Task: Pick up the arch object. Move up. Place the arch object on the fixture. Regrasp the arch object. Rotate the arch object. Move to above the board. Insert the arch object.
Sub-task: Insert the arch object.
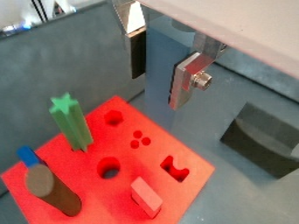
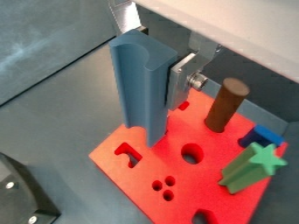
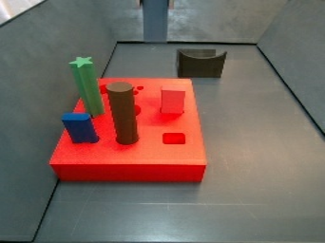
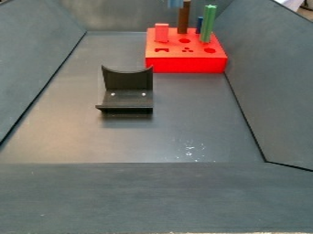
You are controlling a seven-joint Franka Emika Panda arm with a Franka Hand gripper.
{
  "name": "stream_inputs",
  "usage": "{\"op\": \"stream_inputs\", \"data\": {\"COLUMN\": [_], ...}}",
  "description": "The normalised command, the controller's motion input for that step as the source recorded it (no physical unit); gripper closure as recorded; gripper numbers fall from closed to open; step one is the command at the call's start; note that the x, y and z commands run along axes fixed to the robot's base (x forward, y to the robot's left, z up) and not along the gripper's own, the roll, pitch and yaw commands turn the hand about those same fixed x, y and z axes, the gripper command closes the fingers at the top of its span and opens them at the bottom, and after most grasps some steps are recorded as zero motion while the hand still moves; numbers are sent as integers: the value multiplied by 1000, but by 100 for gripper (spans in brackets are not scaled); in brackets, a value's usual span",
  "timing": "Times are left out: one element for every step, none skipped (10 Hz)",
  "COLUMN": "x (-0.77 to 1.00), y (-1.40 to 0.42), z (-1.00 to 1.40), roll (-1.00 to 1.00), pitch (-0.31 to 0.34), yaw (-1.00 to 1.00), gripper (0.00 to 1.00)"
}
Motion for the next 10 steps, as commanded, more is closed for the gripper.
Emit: {"op": "stream_inputs", "data": {"x": [237, 423, 480, 463, 251, 197, 63, -6, -26, -77], "y": [-34, -57, -14, 0, 17, 0, 14, 29, 126, 151], "z": [-554, -577, -511, -443, -423, -463, -434, -317, -249, -220], "roll": [-43, -20, 10, 99, 166, 164, 129, 0, 3, 19], "pitch": [-134, -106, -49, -17, -77, -107, -107, -51, 0, 0], "yaw": [0, 0, 0, 26, 311, 394, 369, -6, -246, -251], "gripper": [100, 100, 100, 100, 100, 100, 100, 100, 100, 100]}}
